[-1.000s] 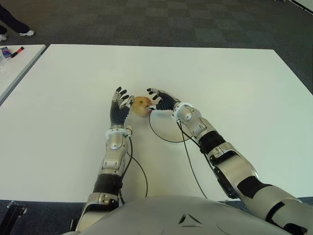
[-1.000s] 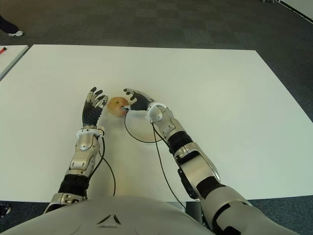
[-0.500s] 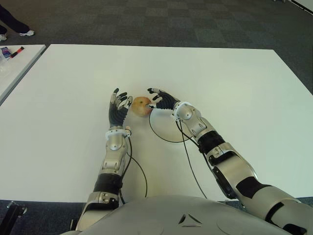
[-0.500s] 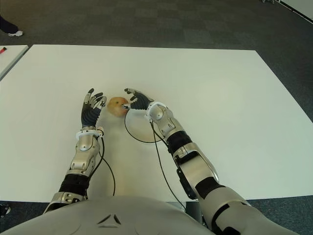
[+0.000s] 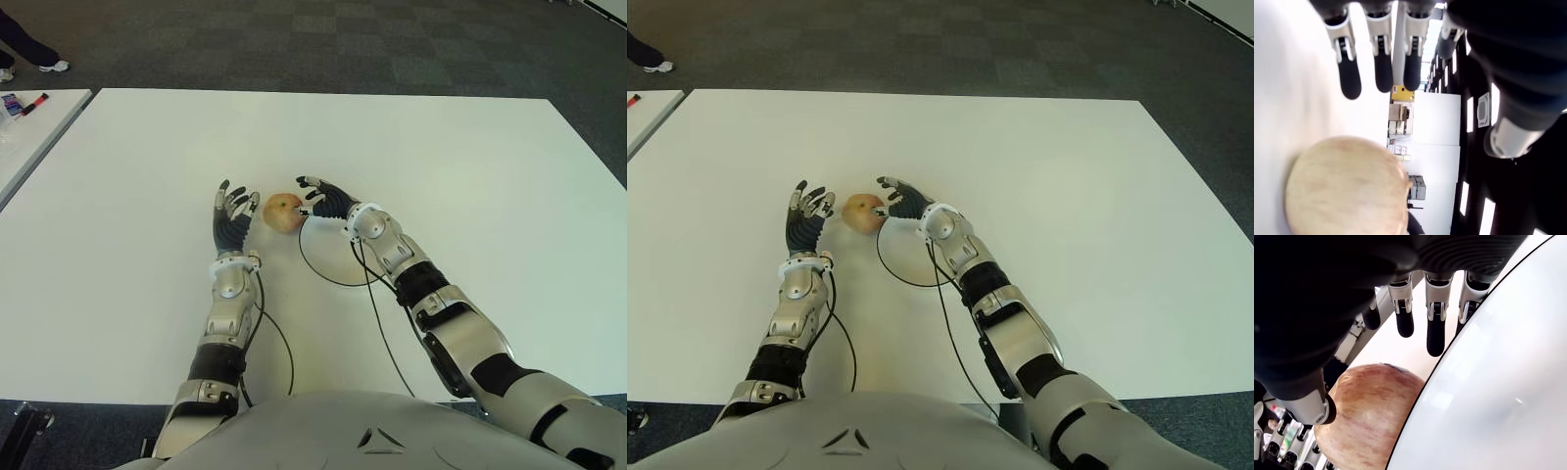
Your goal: Put the apples into the plate.
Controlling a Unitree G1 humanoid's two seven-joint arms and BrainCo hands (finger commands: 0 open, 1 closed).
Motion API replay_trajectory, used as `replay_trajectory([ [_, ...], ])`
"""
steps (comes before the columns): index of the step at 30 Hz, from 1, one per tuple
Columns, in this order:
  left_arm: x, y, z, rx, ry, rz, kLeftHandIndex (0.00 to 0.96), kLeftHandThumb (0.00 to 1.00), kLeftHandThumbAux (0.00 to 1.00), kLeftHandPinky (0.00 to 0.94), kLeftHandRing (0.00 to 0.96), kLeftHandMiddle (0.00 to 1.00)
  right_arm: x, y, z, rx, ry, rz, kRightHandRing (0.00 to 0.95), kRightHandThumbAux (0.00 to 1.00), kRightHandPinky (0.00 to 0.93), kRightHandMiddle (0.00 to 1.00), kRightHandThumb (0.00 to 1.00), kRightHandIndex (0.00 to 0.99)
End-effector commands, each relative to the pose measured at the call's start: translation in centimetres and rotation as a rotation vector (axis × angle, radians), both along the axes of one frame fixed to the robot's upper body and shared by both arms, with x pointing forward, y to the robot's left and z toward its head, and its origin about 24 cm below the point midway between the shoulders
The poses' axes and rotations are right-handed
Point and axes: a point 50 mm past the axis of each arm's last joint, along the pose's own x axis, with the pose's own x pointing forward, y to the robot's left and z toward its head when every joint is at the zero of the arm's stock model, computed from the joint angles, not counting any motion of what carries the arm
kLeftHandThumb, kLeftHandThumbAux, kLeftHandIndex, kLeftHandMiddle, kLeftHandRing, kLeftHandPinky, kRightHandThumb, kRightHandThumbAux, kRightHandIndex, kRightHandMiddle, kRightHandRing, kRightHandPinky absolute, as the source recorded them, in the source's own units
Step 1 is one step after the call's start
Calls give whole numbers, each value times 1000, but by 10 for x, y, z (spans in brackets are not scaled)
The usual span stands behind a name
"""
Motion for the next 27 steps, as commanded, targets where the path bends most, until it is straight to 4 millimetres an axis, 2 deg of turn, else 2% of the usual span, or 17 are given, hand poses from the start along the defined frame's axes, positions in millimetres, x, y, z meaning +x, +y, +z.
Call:
replay_trajectory([
  [1, 5, -27, 0, -108, 15, 6, 60, 248, 649, 399, 323, 234, -2, -3, -8, 6, 59, -22, 195, 629, 283, 120, 301, 0],
  [12, 7, -28, 0, -94, 38, 17, 60, 193, 649, 392, 329, 238, -1, -4, -8, 37, 87, -38, 187, 684, 281, 113, 303, 0],
  [27, 8, -32, 0, -103, 64, 18, 57, 171, 656, 387, 322, 244, -2, -4, -10, 60, 127, -49, 202, 707, 309, 125, 331, 0],
])
